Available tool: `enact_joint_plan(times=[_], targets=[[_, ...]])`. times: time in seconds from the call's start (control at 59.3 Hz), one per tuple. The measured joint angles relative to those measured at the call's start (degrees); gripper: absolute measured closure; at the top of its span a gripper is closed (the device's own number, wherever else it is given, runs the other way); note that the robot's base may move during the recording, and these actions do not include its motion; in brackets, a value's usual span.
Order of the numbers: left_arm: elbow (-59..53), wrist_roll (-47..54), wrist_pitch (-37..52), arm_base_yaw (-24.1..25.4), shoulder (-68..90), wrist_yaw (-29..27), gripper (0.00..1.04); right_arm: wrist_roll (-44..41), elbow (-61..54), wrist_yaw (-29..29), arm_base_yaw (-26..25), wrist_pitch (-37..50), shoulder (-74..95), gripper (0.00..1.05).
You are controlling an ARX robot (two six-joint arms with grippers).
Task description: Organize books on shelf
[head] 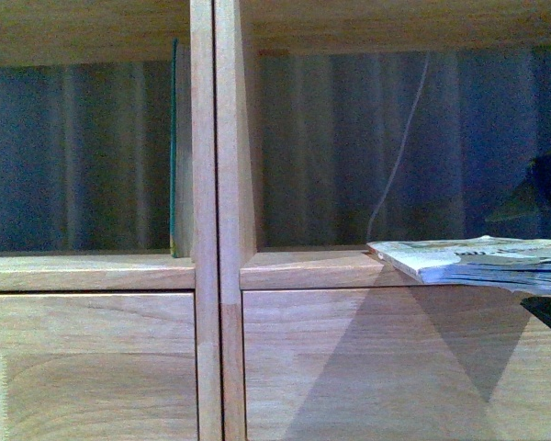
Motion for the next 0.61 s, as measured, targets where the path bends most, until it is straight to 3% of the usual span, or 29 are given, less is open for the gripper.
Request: enact_joint_plan(times=[0.27, 0.405, 0.472, 0.523, 0.607], targets=[[0.0, 0.0, 0.0, 0.0, 0.0, 0.02, 0.07, 0.85, -0.83, -0.35, -0.09, 1.46, 0.13, 0.82], [0.02, 0.02, -0.09, 0.11, 0.11, 0.57, 0.07, 0.74, -2.62, -2.51, -1.05, 3.89, -1.44, 0.97], [2.97, 1.36, -6.19, 5.92, 5.31, 17.29, 0.07, 0.26, -3.69, -3.85, -1.9, 4.61, -2.99, 0.97], [5.66, 1.68, -5.22, 13.97, 14.82, 34.51, 0.07, -1.01, -4.33, -5.49, -2.75, 4.98, -4.72, 0.97], [8.41, 1.57, 1.49, 21.51, 24.74, 47.47, 0.07, -2.82, -4.39, -7.74, -4.2, 5.01, -6.49, 0.97]])
